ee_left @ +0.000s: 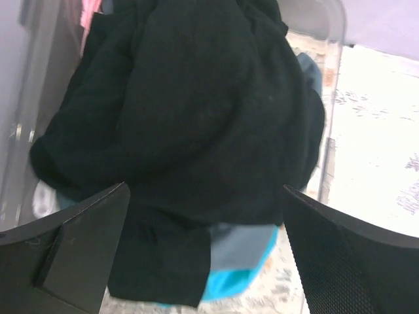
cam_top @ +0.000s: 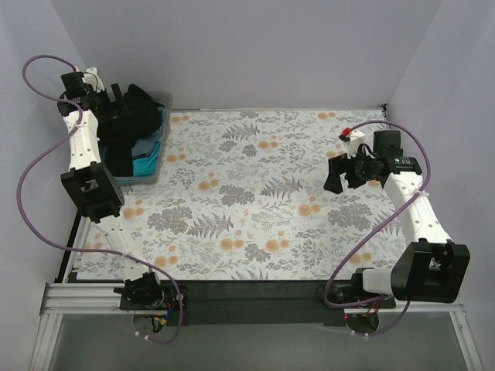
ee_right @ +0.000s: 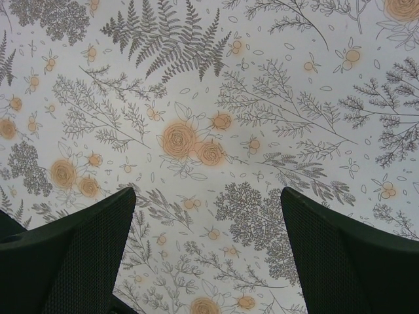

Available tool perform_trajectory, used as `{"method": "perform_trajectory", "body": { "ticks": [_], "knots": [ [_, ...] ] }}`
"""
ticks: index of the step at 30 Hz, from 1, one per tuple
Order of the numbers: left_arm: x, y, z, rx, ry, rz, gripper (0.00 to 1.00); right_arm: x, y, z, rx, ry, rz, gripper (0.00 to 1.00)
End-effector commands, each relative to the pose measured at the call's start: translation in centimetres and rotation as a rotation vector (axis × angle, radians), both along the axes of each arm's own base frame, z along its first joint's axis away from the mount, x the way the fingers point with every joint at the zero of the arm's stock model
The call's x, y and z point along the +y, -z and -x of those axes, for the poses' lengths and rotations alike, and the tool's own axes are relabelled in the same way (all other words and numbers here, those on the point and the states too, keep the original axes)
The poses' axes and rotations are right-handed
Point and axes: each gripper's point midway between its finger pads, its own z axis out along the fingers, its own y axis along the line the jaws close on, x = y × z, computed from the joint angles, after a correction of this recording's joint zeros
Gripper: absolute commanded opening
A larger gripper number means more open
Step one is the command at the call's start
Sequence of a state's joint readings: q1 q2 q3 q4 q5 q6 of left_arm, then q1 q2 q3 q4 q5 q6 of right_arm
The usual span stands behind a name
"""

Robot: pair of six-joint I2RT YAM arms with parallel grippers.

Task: Fold and stack the t-shirts
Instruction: Grab the tshirt from the pile

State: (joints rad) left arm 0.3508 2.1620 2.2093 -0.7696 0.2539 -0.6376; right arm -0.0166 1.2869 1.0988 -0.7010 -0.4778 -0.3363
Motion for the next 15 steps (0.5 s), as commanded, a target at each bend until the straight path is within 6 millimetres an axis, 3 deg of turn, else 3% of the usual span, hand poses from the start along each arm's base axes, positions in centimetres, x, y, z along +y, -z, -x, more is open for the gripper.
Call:
{"method": "perform_trajectory", "body": {
  "ticks": [1,9,13,15],
  "knots": [
    [0.6,0.7,-1.7,-0.025,0.010,-0.053,0.98,0.4,0.3,-0.2,0.005,-0.018,-0.019,0.98],
    [1.1,2.2,-4.0,-0.070,0.007,-0.041,0.97,0.5,1.2,-0.1,0.034,-0.027,-0.025,0.98],
    [1.4,3.7,-4.8,-0.064,0.011,-0.050,0.89,0.4,1.5,-0.2,0.042,-0.024,-0.018,0.98],
    [1.6,3.8,-5.1,-0.068,0.010,-0.053,0.77,0.4,1.6,-0.3,0.047,-0.024,-0.018,0.98]
  ]
}}
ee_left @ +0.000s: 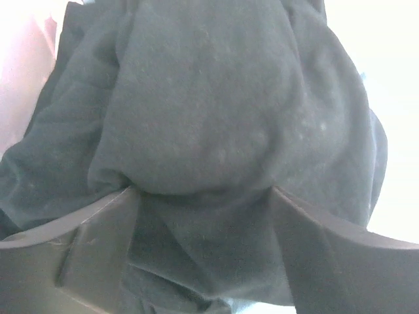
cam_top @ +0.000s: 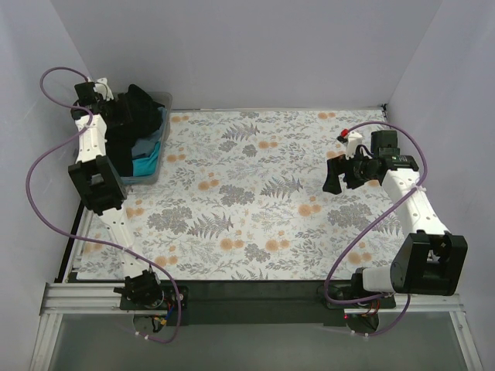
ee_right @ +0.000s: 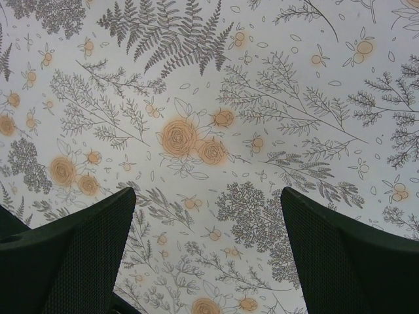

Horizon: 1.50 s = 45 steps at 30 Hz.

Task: Fold and stack the t-shirts
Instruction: Grab the tshirt from the pile, then move the tshirt to the center of the board

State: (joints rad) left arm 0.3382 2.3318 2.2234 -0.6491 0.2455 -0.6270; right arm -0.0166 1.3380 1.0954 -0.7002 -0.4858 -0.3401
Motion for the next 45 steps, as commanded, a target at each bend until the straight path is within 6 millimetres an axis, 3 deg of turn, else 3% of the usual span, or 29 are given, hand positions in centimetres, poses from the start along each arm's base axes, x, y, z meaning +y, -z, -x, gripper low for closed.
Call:
{"method": "perform_trajectory", "body": {
  "ticks": [1,2,4,6,8,9,10,15,18,20,22,27,32,36,40,45],
  "knots": [
    [1.0,-2.9,-1.7,-0.099,-0.001,-0.050,0.71,0.2,0.3,-0.1,0.000,-0.014,-0.012,0.98],
    [0.9,-2.9,-1.8,-0.101,0.000,-0.047,0.57,0.2,0.4,-0.1,0.002,-0.014,-0.009,0.98],
    [0.7,-2.5,-2.0,-0.100,0.010,-0.034,0.41,0.2,0.6,-0.1,0.008,-0.012,-0.007,0.98],
    [0.6,-2.5,-2.2,-0.105,0.017,-0.027,0.29,0.1,0.6,-0.1,0.012,-0.009,-0.006,0.98],
    [0.6,-2.7,-2.4,-0.112,0.011,-0.024,0.26,0.2,0.8,-0.2,0.019,-0.009,-0.007,0.98],
    [0.7,-3.0,-2.5,-0.120,0.012,-0.025,0.09,0.2,0.7,-0.2,0.017,-0.009,-0.007,0.98],
    [0.7,-3.4,-2.6,-0.130,0.010,-0.028,0.03,0.1,0.8,-0.2,0.019,-0.008,-0.006,0.98],
    [-0.3,-7.8,-2.9,-0.224,0.027,0.011,0.00,0.1,0.8,-0.3,0.022,-0.005,-0.006,0.98],
    [-1.3,-12.4,-2.6,-0.315,0.060,0.020,0.00,0.1,0.8,-0.4,0.021,-0.006,-0.008,0.98],
    [-2.0,-16.5,-2.1,-0.398,0.082,0.007,0.00,0.2,0.7,-0.4,0.021,-0.006,-0.009,0.98],
    [-2.9,-21.7,-1.0,-0.509,0.103,-0.002,0.00,0.1,0.6,-0.5,0.015,-0.004,-0.009,0.98],
    [-5.9,-31.0,2.3,-0.707,0.177,0.041,0.00,0.7,-0.2,-0.5,0.024,-0.011,-0.062,0.98],
    [-12.0,-37.3,5.8,-0.846,0.356,0.122,0.00,0.3,-2.4,-1.9,-0.006,-0.005,-0.089,0.98],
    [-18.6,-43.3,9.9,-1.002,0.534,0.095,0.00,-0.5,-4.6,-3.1,-0.029,0.013,-0.142,0.98],
    [-25.6,-46.9,13.8,-1.114,0.712,0.129,0.00,-1.7,-6.9,-4.5,-0.075,0.041,-0.185,0.98],
    [-30.9,-49.5,17.9,-1.199,0.890,0.227,0.00,-3.1,-8.3,-5.3,-0.104,0.074,-0.204,0.98]
  ]
}}
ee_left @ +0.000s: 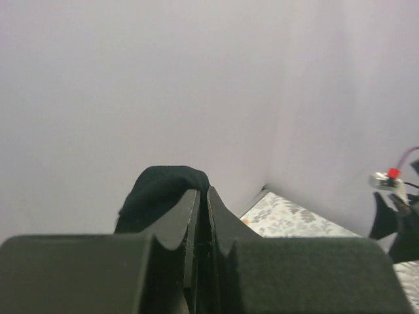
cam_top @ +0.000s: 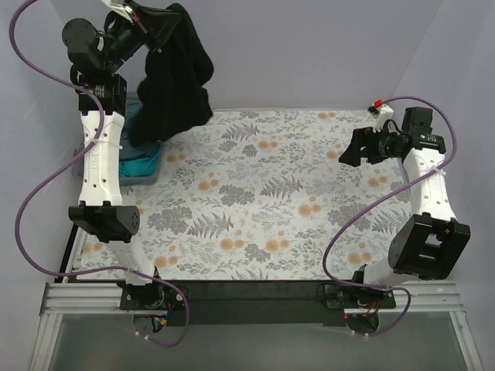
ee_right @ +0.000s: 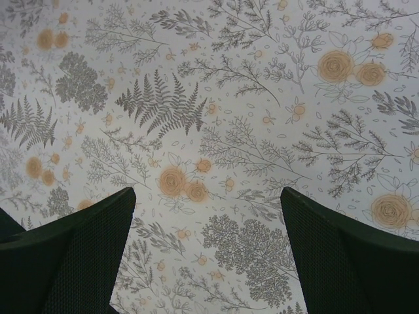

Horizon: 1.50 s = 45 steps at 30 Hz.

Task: Fold and stack the t-shirts
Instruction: Move the tshirt to the center of the board, then flatten the tshirt out

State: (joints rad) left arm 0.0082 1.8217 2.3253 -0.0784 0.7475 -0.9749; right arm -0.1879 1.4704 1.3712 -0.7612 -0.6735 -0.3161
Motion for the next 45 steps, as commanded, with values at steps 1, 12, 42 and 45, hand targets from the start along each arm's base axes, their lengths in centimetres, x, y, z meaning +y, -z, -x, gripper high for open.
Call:
{"method": "perform_trajectory", "body": {
  "ticks": [1,12,42,45],
  "knots": [
    [-2.7,-5.7,5.8,-0.185,0.125,0.031,0.00,0.0,-1.9,-0.3,-0.024,-0.004,-0.045,0.98],
    [-5.0,-5.0,7.6,-0.060,0.290,0.170,0.01,-0.3,-1.6,0.0,-0.011,0.000,-0.055,0.98],
    [-4.9,44.5,2.0,0.896,0.125,-0.682,0.85,-6.8,14.5,8.2,0.504,0.012,0.335,0.80],
    [-8.2,44.7,-0.2,0.835,0.143,-0.734,0.86,-7.1,15.9,8.6,0.551,0.007,0.351,0.77]
  ]
}}
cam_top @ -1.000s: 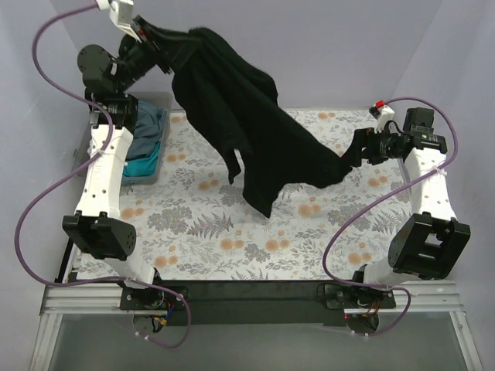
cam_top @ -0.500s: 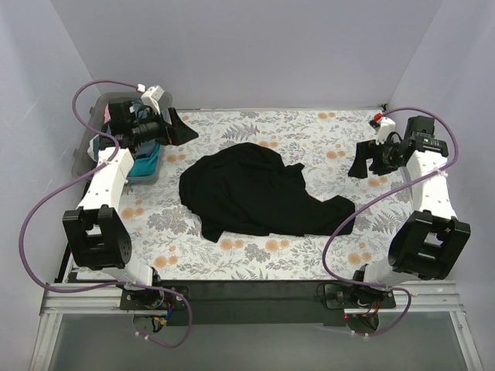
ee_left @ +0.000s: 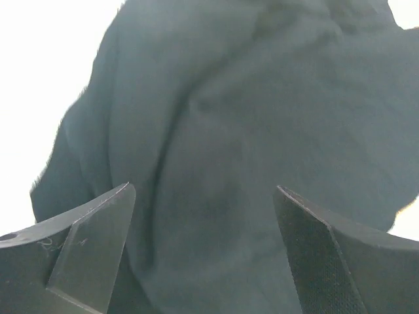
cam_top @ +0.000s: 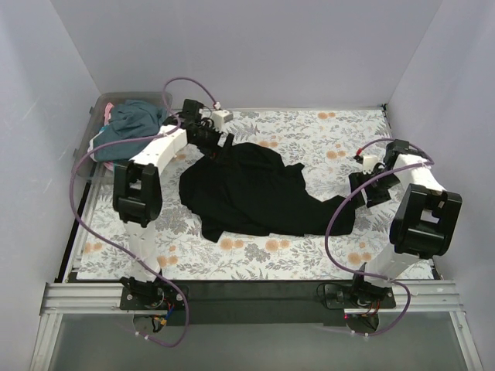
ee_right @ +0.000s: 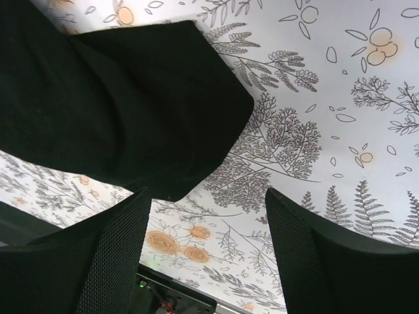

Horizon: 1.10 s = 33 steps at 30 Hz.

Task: Fold and stack the t-shirts
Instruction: Flatten the tshirt out

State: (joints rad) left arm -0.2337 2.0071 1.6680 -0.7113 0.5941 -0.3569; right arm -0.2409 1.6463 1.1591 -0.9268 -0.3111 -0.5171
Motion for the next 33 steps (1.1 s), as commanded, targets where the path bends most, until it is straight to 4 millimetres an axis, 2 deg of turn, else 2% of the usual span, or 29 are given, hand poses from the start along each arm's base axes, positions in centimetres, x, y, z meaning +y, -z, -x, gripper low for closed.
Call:
{"method": "perform_trajectory", "body": {
  "ticks": [1,2,3,4,5,6,7,8,9,13,16,21,23,24,25,28,29,30,32,33],
  "knots": [
    [-3.2,-2.9,-2.8,-0.180,0.079,-0.078,0.86,-0.8,1.1,0.5,0.046,-0.018,0.050,0.74],
    [-4.2,-1.7,-3.4,-0.175,0.099,-0.095,0.88,-0.9,1.3,0.2,0.043,-0.011,0.056,0.73],
    [-5.0,-2.4,-4.4,-0.218,0.103,-0.116,0.89,-0.8,1.7,-0.1,0.052,-0.010,0.052,0.73],
    [-6.4,-2.3,-4.4,-0.228,0.128,-0.121,0.89,-0.7,1.7,-0.4,0.050,-0.008,0.047,0.72],
    [-7.0,-0.9,-4.6,-0.207,0.139,-0.130,0.89,-0.4,1.6,-0.9,0.045,-0.005,0.040,0.71],
    [-7.3,-0.7,-5.0,-0.203,0.130,-0.128,0.89,-0.3,1.4,-1.7,0.034,-0.006,0.039,0.71],
    [-7.5,-1.4,-5.9,-0.221,0.111,-0.124,0.89,-0.2,1.2,-2.3,0.025,-0.009,0.042,0.71],
    [-7.5,-0.4,-6.3,-0.202,0.099,-0.131,0.90,0.3,1.2,-2.7,0.022,-0.023,0.045,0.71],
    [-7.5,-0.3,-6.4,-0.197,0.097,-0.131,0.89,0.5,1.4,-3.3,0.023,-0.032,0.051,0.71],
    [-7.9,-0.3,-6.1,-0.191,0.084,-0.097,0.91,1.4,2.9,-3.9,0.061,-0.065,0.073,0.70],
    [-7.8,0.6,-6.1,-0.179,0.072,-0.101,0.93,1.8,4.1,-3.9,0.087,-0.083,0.093,0.64],
    [-7.9,2.3,-8.1,-0.196,0.027,-0.123,0.96,2.3,5.1,-2.9,0.117,-0.105,0.088,0.41],
    [-7.8,3.6,-8.8,-0.188,0.007,-0.138,0.96,2.2,5.3,-2.0,0.129,-0.120,0.097,0.26],
    [-7.7,3.5,-9.5,-0.207,-0.012,-0.144,0.96,2.1,5.2,-1.9,0.126,-0.127,0.101,0.20],
    [-7.8,3.7,-9.7,-0.212,-0.018,-0.145,0.96,1.9,5.2,-1.8,0.124,-0.136,0.111,0.02],
    [-7.8,3.8,-10.9,-0.242,-0.043,-0.149,0.95,1.4,4.4,-2.1,0.092,-0.147,0.140,0.01],
    [-7.7,4.4,-11.3,-0.235,-0.057,-0.155,0.93,1.1,3.8,-2.4,0.069,-0.147,0.156,0.01],
    [-7.7,4.1,-11.8,-0.251,-0.069,-0.164,0.91,0.6,3.5,-2.5,0.058,-0.148,0.173,0.01],
    [-7.3,5.1,-12.1,-0.247,-0.074,-0.187,0.82,-0.7,2.6,-2.8,0.030,-0.128,0.202,0.01],
    [-7.1,5.2,-12.4,-0.253,-0.082,-0.201,0.63,-1.0,2.3,-2.9,0.020,-0.121,0.204,0.01]
  ]
}}
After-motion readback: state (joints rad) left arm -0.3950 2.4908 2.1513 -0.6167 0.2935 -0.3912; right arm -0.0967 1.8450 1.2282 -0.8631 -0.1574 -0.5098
